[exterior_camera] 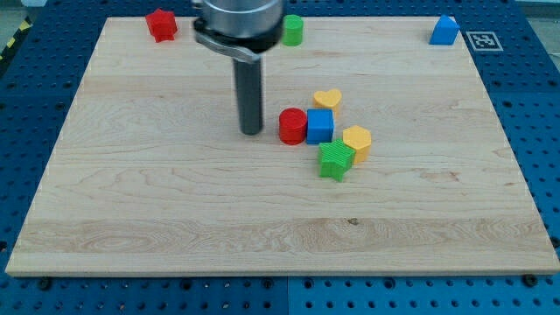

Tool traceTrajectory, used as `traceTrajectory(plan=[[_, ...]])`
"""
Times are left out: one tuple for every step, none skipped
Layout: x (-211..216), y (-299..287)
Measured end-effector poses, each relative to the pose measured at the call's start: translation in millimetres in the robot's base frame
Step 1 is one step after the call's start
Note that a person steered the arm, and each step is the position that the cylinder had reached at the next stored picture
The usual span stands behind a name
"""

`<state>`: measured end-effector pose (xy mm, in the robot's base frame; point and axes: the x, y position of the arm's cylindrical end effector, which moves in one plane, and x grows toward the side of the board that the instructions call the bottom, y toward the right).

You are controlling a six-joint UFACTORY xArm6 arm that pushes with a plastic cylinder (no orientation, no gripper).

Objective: Push the red star into the red circle

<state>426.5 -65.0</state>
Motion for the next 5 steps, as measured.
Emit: traceTrajectory(plan=[[-46,-60],[-115,-127],[-184,-201],[-216,-231],[-229,-200]])
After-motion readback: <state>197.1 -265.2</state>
